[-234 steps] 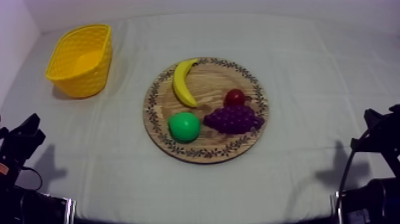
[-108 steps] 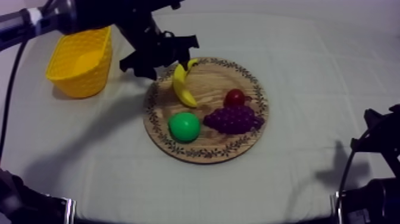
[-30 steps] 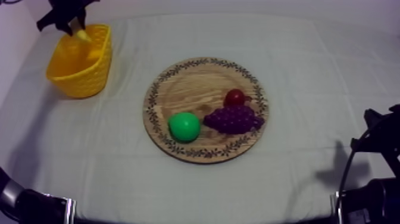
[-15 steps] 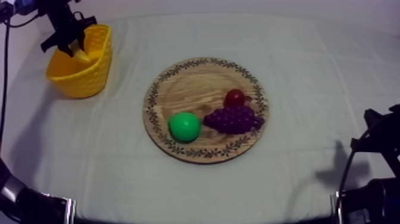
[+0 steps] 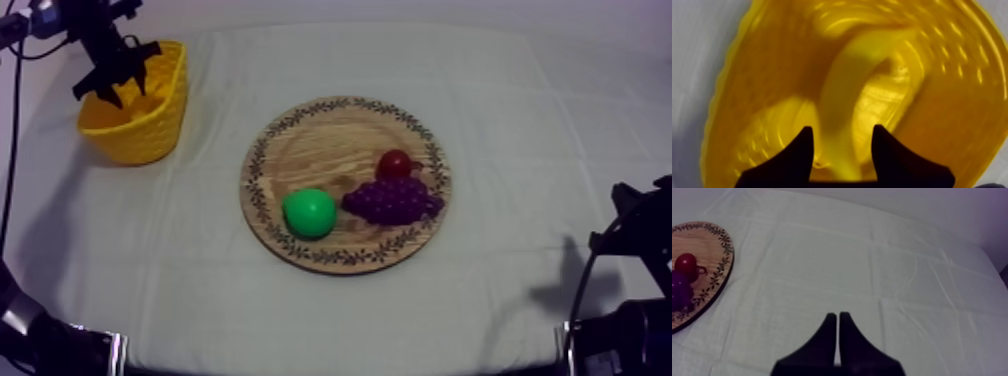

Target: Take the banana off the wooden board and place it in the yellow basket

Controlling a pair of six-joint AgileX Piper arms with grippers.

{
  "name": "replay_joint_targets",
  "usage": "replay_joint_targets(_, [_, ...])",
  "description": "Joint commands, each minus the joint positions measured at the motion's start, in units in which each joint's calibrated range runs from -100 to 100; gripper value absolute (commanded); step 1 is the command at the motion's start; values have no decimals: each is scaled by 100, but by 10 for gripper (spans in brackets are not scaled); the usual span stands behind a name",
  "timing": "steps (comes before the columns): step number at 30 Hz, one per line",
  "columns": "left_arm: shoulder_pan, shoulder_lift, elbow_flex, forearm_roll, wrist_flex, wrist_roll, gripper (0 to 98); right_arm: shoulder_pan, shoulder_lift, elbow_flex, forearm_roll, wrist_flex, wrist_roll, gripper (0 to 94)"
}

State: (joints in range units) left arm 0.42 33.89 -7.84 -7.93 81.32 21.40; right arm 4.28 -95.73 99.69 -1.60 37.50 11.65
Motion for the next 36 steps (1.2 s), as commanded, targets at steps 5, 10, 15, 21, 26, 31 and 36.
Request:
replay_joint_targets(5, [1,-135,204,43,-172,-37,509,1,-2,-3,1,0,0,3])
replay_joint_targets(10, [36,-641,532,75,-359,-101,185,1,-2,-3,1,0,0,3])
replay_joint_targets(15, [117,-1592,1184,252,-989,-592,33,1,-2,-3,1,0,0,3])
replay_joint_targets(21, [437,-3364,2944,264,-2599,-1258,37,1,-2,-3,1,0,0,3])
replay_joint_targets(26, [555,-5189,4659,359,-3874,-1603,61,1,-2,-3,1,0,0,3])
replay_joint_targets(31, [499,-7051,6161,661,-4648,-2151,69,1,-2,-3,1,0,0,3])
replay_joint_targets(36, [392,-8723,7706,712,-5304,-2219,39,1,-2,-3,1,0,-2,3])
